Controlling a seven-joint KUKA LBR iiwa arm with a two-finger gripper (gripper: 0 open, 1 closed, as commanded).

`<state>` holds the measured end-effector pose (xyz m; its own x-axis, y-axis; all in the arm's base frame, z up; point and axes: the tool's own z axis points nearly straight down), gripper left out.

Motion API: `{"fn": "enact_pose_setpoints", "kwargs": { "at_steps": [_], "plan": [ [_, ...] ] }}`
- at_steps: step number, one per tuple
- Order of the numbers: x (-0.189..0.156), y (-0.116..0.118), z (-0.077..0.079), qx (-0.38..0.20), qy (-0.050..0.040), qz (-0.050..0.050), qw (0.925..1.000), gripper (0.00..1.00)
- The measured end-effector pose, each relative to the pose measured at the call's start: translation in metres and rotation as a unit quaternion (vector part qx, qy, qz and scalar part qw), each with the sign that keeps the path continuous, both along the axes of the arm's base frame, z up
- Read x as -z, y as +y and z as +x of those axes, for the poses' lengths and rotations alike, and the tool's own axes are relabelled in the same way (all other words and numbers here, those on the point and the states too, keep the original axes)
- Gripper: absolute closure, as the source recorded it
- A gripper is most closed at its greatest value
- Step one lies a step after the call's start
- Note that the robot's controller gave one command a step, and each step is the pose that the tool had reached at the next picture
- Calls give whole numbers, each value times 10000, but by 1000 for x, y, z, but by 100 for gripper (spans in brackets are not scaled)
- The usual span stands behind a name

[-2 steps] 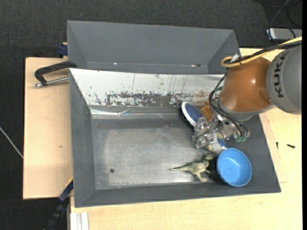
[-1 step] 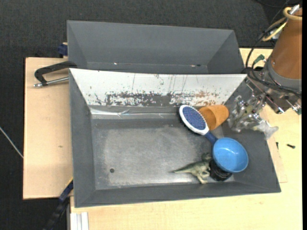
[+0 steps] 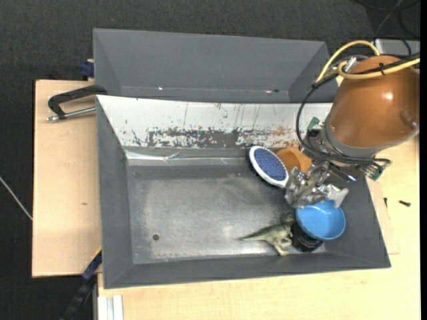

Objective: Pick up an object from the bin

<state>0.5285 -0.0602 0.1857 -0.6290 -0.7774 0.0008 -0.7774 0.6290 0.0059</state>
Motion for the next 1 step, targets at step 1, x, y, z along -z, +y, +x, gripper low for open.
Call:
{"fn": "enact_pose_setpoints", "kwargs": {
  "at_steps": [1],
  "plan": [
    [-3,-1,1,16,-28,-6,10000,0]
  ]
}}
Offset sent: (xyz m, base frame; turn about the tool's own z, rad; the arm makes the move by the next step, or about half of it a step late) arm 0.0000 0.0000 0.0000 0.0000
